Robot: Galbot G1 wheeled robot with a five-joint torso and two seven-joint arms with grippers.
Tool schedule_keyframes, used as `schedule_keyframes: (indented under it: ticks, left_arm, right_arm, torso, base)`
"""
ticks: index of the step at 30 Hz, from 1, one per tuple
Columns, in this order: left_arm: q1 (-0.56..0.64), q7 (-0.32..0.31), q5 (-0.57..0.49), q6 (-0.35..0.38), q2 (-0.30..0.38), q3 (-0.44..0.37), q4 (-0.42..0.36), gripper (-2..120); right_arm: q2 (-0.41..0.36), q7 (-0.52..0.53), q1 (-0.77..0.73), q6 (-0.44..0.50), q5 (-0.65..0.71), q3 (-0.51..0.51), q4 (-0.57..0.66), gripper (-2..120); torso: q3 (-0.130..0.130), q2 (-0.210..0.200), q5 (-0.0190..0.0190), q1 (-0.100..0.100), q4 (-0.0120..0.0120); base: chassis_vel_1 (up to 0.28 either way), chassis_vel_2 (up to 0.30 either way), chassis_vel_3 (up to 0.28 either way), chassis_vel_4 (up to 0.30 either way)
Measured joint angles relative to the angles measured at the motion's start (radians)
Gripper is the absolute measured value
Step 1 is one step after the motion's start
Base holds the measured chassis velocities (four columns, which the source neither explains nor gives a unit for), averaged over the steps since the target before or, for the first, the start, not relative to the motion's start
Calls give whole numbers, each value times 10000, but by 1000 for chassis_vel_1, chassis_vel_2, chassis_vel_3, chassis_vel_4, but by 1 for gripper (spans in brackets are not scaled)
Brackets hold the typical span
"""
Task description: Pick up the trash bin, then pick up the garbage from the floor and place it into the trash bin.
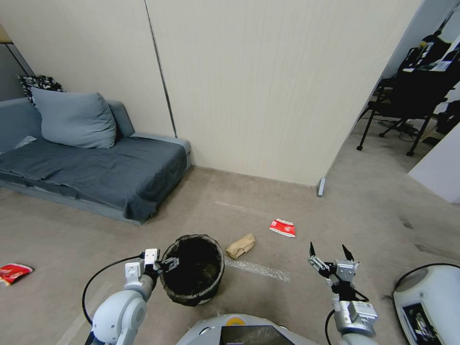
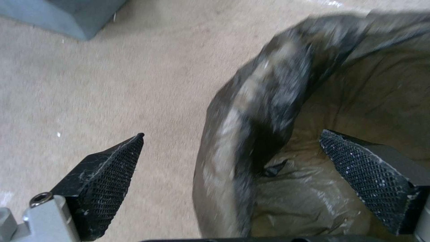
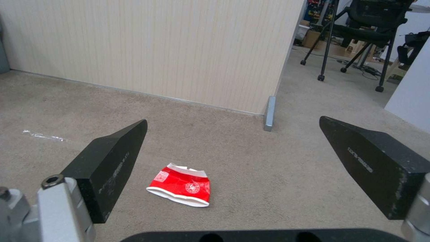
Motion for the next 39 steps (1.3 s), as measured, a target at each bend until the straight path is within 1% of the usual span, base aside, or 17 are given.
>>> schedule_keyframes:
  ticks: [10, 39]
  left_arm:
    - [362, 64, -28, 0, -139, -50, 168, 100]
    - [-20, 117, -64, -5, -140, 143, 740, 100]
  right_arm:
    - [0, 8, 3, 53, -7, -5, -52, 100]
    - [0, 29, 19, 213, -35, -46, -160, 100]
  torso:
    - [0, 0, 0, -1, 0]
    - [0, 0, 1, -1, 0]
  base:
    - [0, 0, 0, 0]
    - [0, 0, 0, 0]
